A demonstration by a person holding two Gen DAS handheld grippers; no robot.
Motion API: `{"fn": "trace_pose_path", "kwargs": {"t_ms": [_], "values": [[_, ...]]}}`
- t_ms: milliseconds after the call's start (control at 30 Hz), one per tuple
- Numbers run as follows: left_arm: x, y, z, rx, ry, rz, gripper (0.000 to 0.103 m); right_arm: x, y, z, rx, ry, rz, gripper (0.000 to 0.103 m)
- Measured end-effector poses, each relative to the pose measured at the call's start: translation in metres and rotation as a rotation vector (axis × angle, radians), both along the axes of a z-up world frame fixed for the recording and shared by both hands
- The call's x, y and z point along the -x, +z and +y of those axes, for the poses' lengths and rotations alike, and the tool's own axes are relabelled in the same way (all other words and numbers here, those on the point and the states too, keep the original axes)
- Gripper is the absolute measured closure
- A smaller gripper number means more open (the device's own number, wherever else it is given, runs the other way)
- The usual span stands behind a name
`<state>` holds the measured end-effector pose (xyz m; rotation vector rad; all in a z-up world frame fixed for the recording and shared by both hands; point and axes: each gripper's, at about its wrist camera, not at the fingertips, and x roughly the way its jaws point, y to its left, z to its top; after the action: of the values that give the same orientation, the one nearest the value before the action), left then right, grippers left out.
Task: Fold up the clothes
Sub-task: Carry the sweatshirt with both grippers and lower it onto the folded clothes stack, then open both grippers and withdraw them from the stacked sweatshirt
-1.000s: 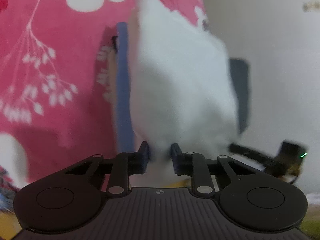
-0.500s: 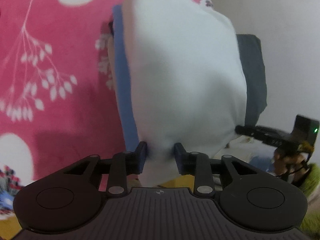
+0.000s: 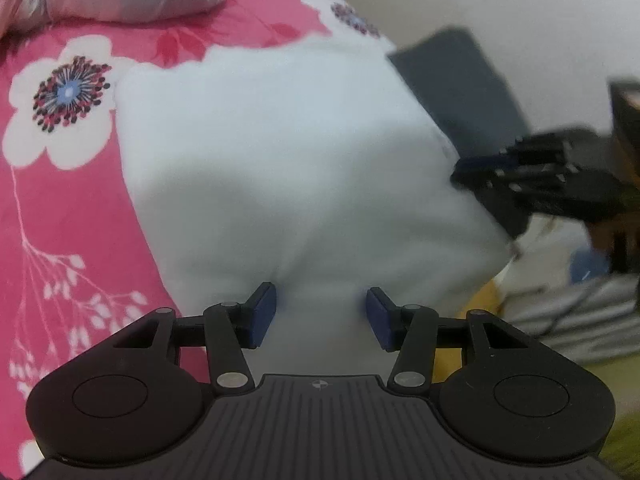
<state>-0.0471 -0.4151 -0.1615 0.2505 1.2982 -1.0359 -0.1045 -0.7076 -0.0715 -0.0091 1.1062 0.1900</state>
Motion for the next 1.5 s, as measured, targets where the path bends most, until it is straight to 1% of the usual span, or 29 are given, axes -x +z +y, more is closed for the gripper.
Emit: {"fn": "trace_pose_path", "kwargs": {"t_ms": [67,100,200,233,300,400,433,500,567,600,667,767,833,900,933,967,1000,1033,1067,1100,1133,1200,1333,1433,1500], "values": [[-0.002,0.01,0.006,0.0,-0.009,-0.008,0.053,-0.001,-0.002,-0.005,0.077,0.015,0.013,0.095],[-0.009,0.01,0.003,0.003,0.01,-0.015,0.053,-0.001,-0.002,-0.008,0.109,0.02,0.016,0.095],[-0.033,0.006,-0.006,0.011,0.082,-0.04,0.053,-0.015,0.024,-0.011,0.02,-0.02,-0.076,0.095],[-0.041,0.004,-0.009,0.014,0.107,-0.048,0.053,-0.024,0.028,-0.007,-0.006,-0.003,-0.107,0.095],[-0.057,0.001,-0.015,0.02,0.155,-0.065,0.053,-0.048,0.024,0.003,-0.038,0.033,-0.139,0.095],[-0.081,-0.003,-0.025,0.029,0.227,-0.089,0.053,-0.085,-0.001,0.019,-0.089,0.056,-0.158,0.094],[-0.088,-0.004,-0.028,0.032,0.252,-0.097,0.053,-0.098,-0.011,0.019,-0.103,0.026,-0.155,0.094],[-0.102,-0.004,-0.031,0.035,0.306,-0.101,0.053,-0.115,-0.031,0.011,-0.122,-0.074,-0.128,0.094],[-0.113,0.001,-0.028,0.036,0.368,-0.086,0.053,-0.12,-0.038,-0.002,-0.135,-0.169,-0.118,0.094],[-0.116,0.008,-0.025,0.054,0.384,-0.084,0.053,-0.118,-0.033,-0.005,-0.145,-0.193,-0.129,0.093],[-0.111,0.025,-0.018,0.091,0.378,-0.094,0.052,-0.114,-0.021,-0.012,-0.166,-0.239,-0.15,0.093],[-0.094,0.049,-0.011,0.114,0.339,-0.097,0.049,-0.087,0.008,-0.013,-0.165,-0.263,-0.171,0.091],[-0.076,0.065,-0.004,0.128,0.316,-0.108,0.045,-0.066,0.026,-0.009,-0.187,-0.288,-0.158,0.089],[-0.056,0.08,0.004,0.151,0.303,-0.124,0.035,-0.04,0.041,0.0,-0.206,-0.319,-0.134,0.082],[-0.046,0.088,0.01,0.166,0.297,-0.132,0.033,-0.027,0.048,0.008,-0.203,-0.344,-0.127,0.076],[-0.035,0.095,0.016,0.182,0.291,-0.139,0.029,-0.014,0.055,0.016,-0.2,-0.368,-0.119,0.069],[-0.025,0.103,0.022,0.197,0.285,-0.146,0.023,-0.001,0.062,0.024,-0.196,-0.393,-0.112,0.066],[-0.014,0.109,0.028,0.208,0.279,-0.154,0.02,0.013,0.068,0.032,-0.193,-0.417,-0.104,0.064],[-0.004,0.115,0.034,0.218,0.272,-0.162,0.013,0.026,0.074,0.042,-0.187,-0.441,-0.1,0.063],[0.006,0.122,0.039,0.228,0.266,-0.17,0.008,0.039,0.079,0.052,-0.182,-0.465,-0.096,0.061],[0.017,0.129,0.045,0.241,0.259,-0.182,0.007,0.053,0.084,0.063,-0.176,-0.489,-0.092,0.055],[0.034,0.139,0.056,0.259,0.248,-0.204,0.004,0.078,0.093,0.083,-0.157,-0.527,-0.09,0.054],[0.06,0.151,0.08,0.255,0.236,-0.236,0.003,0.117,0.11,0.117,-0.104,-0.583,-0.098,0.05],[0.073,0.159,0.097,0.249,0.254,-0.254,0.003,0.143,0.124,0.142,-0.074,-0.618,-0.108,0.043],[0.079,0.165,0.108,0.259,0.287,-0.257,0.0,0.157,0.135,0.156,-0.058,-0.617,-0.116,0.041]]}}
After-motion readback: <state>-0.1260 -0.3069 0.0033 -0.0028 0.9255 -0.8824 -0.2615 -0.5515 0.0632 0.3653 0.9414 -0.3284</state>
